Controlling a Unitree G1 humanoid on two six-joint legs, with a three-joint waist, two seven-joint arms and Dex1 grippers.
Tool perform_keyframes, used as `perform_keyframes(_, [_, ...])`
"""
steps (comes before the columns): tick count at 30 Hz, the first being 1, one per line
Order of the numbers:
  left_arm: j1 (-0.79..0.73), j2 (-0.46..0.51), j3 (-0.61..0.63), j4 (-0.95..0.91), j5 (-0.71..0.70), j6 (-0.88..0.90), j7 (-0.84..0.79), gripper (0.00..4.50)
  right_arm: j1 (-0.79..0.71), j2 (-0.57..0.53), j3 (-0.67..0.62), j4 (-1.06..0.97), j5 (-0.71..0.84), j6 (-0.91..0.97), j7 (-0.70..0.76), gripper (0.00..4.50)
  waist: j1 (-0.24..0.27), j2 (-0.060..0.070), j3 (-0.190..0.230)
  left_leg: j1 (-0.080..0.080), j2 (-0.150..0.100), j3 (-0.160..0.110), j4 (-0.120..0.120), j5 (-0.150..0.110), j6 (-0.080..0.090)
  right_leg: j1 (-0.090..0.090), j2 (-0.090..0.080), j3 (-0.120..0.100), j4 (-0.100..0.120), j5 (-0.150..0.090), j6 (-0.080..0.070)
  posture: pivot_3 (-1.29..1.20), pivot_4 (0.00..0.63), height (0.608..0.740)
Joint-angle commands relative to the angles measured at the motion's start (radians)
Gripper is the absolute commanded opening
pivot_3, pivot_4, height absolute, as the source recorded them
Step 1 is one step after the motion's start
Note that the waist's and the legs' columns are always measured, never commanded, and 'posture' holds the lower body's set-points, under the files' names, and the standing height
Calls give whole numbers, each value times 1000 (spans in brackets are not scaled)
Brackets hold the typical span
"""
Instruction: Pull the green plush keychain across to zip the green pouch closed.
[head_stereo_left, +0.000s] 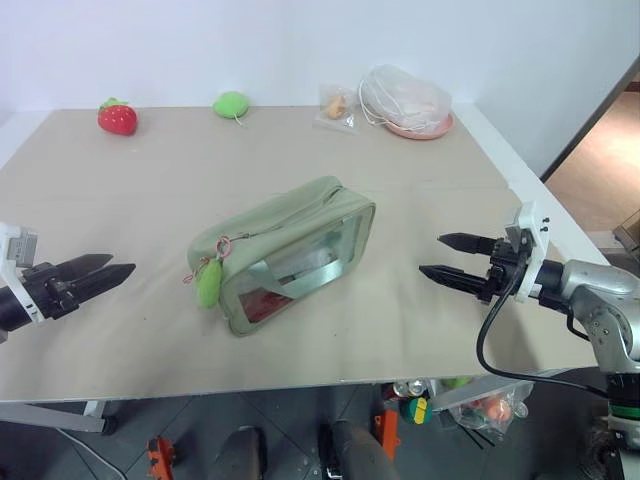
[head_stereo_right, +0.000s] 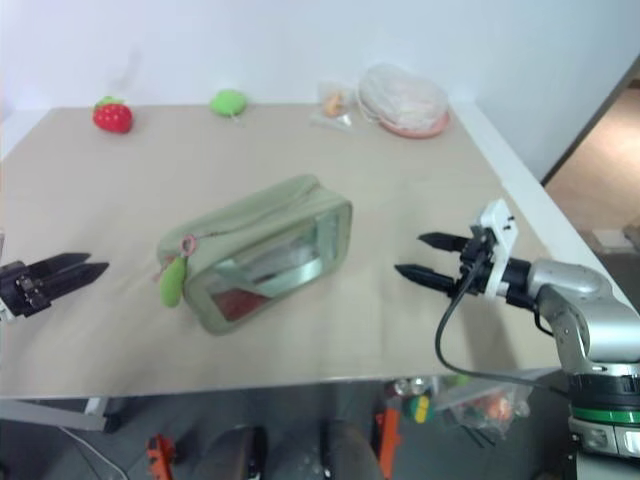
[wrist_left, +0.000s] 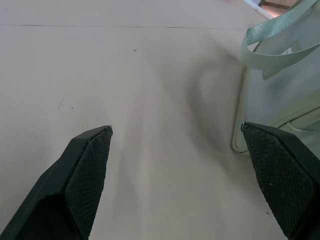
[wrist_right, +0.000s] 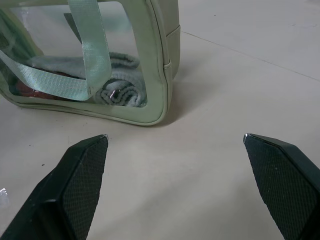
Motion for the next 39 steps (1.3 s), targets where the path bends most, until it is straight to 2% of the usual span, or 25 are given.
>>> perform_keyframes(1, [-45,-3,25,-38,-33,3,2,4295,-34,-7,-14,-14,3,-13,0,4488,0,0,0,0,0,0,0,0,0,0,0,0,0,0,0,0,150,740])
perform_keyframes(6, [-199,-2,-47,-90,-74,43,-29,4295,-161,-32,47,79,-46,-45,62,4488,2,0,0,-1,0,0,4,0,0,0,1,-1,0,2,1,0,150,740])
perform_keyframes(10, [-292,20,-96,-163,-127,53,-154,4295,-358,-24,137,224,-117,-109,150,4488,-6,0,0,0,-1,2,4,0,0,0,4,1,0,4,3,0,150,740])
perform_keyframes(16, [-448,5,-155,-213,-146,20,-235,4295,-638,72,308,490,-247,-250,320,4488,-14,0,1,-2,0,5,3,0,0,-1,8,3,0,3,4,0,150,740])
perform_keyframes(22, [-458,-7,-141,-230,-168,15,-249,4295,-761,175,345,692,-308,-343,389,4488,-15,0,1,-3,1,1,2,-1,0,-2,9,2,1,1,0,0,150,740])
perform_keyframes(28, [-411,-4,-126,-248,-178,15,-236,4295,-780,251,339,747,-320,-374,429,4488,-16,0,1,-3,1,0,3,-1,0,-2,9,2,2,1,0,0,150,740])
perform_keyframes(30, [-388,-7,-119,-254,-186,20,-226,4500,-785,276,320,762,-308,-370,419,3950,-16,0,1,-3,1,0,4,0,0,-2,8,2,3,1,0,0,150,740])
perform_keyframes(32, [-365,-13,-119,-259,-188,18,-218,4500,-784,295,301,766,-289,-361,422,3373,-16,0,1,-3,1,0,4,0,-1,-2,8,2,3,1,0,0,150,740])
perform_keyframes(39, [-336,-33,-114,-255,-199,15,-190,4500,-744,321,269,732,-265,-329,415,918,-15,0,1,-3,1,-1,5,0,-1,-2,7,2,4,1,0,0,150,740])
